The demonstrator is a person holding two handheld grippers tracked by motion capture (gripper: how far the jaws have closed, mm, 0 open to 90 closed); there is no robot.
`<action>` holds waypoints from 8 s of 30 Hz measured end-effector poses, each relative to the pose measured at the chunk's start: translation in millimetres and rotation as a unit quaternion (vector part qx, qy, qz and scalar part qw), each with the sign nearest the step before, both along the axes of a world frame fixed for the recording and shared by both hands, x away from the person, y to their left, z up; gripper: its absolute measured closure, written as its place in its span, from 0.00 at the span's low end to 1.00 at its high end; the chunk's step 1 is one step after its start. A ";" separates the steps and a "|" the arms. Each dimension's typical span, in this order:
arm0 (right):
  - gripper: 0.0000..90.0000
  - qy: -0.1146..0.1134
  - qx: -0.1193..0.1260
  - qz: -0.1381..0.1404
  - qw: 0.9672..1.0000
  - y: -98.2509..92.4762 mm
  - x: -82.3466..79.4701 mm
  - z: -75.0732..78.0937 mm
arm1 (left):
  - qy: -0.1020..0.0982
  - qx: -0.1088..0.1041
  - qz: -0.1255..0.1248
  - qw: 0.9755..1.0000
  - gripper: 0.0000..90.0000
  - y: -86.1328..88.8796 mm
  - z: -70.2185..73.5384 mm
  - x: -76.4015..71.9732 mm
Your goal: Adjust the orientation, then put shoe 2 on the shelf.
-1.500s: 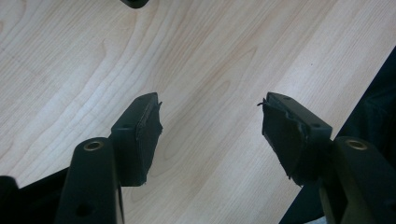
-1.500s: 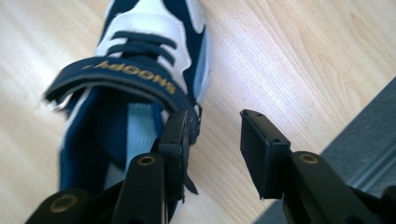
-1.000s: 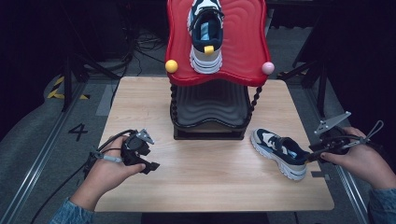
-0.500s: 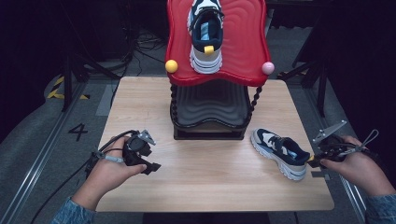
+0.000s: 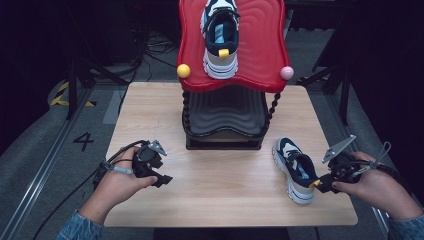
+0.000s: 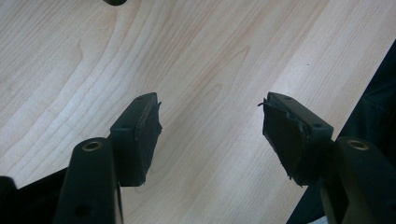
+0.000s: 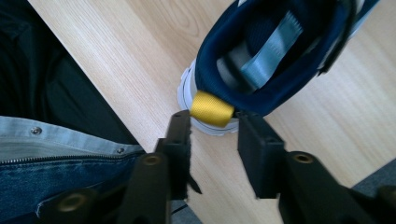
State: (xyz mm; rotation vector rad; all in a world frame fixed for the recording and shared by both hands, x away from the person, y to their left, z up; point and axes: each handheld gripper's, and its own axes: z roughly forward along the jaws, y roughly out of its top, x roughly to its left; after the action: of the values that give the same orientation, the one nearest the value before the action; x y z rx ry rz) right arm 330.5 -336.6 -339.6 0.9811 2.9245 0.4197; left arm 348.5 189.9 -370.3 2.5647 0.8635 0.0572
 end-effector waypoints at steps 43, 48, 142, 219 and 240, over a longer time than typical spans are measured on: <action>0.65 0.021 -0.059 0.137 0.989 36.8 112.7 -32.6 | 0.033 0.052 0.027 0.998 0.41 -2.6 -55.5 10.9; 0.80 0.009 -0.083 0.150 0.985 37.2 116.0 -35.6 | 0.037 0.052 0.027 0.998 0.41 0.5 -55.2 10.3; 0.85 -0.197 -0.061 0.038 0.978 194.5 210.9 334.0 | 0.036 0.031 0.009 0.999 0.39 29.3 -48.5 7.3; 0.63 -0.143 0.062 0.028 0.987 22.1 60.8 141.8 | 0.044 0.031 0.023 0.998 0.37 10.0 -50.6 22.7; 0.61 -0.078 0.047 0.005 0.996 6.2 57.4 7.8 | 0.040 0.032 0.029 0.998 0.37 13.8 -49.8 25.9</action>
State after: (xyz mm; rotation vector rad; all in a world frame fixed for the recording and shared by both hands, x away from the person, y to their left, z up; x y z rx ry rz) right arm 387.9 -330.4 -331.8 0.8997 2.7931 0.6116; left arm 374.4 203.7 -420.1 2.6161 0.9807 -0.0016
